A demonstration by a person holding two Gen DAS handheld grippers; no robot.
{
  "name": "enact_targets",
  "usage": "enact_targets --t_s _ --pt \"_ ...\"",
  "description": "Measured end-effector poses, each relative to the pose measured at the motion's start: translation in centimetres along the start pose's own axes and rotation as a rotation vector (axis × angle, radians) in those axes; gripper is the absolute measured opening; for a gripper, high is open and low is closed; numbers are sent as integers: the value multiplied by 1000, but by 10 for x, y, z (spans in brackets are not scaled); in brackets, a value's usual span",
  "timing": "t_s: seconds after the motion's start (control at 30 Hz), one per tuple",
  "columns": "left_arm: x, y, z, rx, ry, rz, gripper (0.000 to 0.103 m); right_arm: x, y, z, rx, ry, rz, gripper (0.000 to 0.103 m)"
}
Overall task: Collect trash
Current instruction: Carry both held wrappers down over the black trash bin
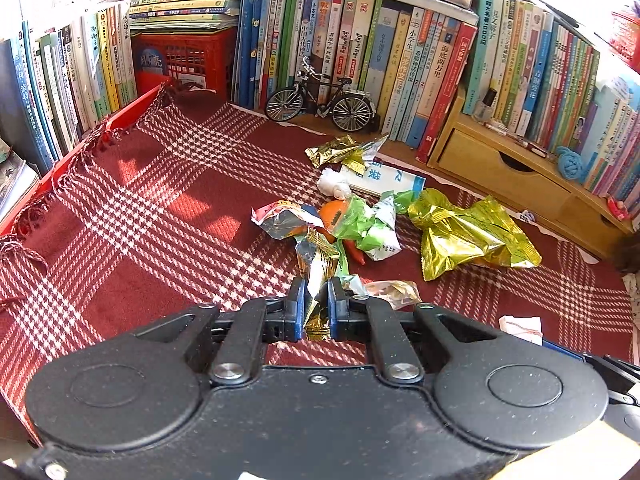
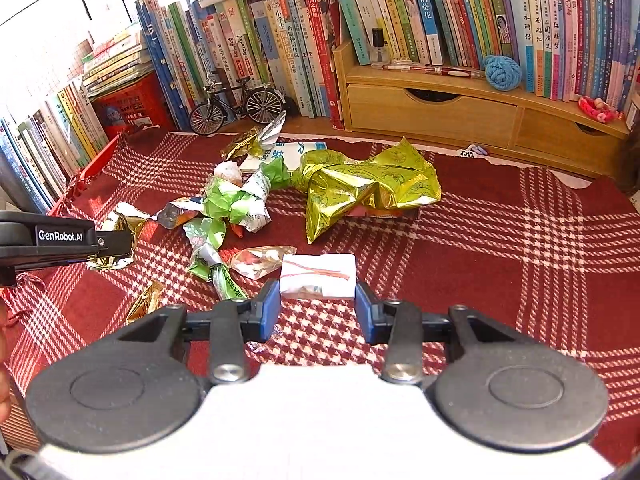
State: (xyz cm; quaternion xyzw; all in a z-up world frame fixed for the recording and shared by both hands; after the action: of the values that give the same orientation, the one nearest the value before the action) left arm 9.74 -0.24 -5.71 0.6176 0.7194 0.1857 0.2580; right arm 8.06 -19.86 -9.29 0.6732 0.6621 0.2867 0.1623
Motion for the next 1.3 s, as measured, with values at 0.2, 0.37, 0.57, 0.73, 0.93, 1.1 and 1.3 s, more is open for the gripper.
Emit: enact_targets --t_s 0.2,0.37,0.57,0.73,0.93,1.1,1.3 --pt "16 -29 -51 -20 -42 9 11 9 -17 -41 -45 -19 39 46" --pt "42 -67 -98 -31 -57 17 11 24 -44 -79 -72 -35 53 46" --pt "82 -120 -149 -16 -52 16 11 50 -94 -118 -56 -33 41 46" --pt "112 -171 -173 44 -32 17 11 74 -139 -141 -24 -17 13 46" --pt "142 -233 -182 154 5 23 11 109 -197 -154 32 9 -50 46" --pt "162 -278 -177 248 27 15 11 130 -237 -148 106 42 -90 46" --pt "178 -317 -154 356 58 21 11 150 -276 -128 200 103 -128 46"
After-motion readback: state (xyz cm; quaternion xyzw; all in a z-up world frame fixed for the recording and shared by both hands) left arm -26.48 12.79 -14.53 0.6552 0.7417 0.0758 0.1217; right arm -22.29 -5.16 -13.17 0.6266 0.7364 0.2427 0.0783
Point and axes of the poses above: each gripper's, at about its wrist camera, not at the fingertips, and z roughly the way its jaws point, x to its left, y to its top, the point moved 4 cm from there along z, roughly the way its jaws point, and after that the axes turned 2 degrees about -z, right-handed, at the moved point
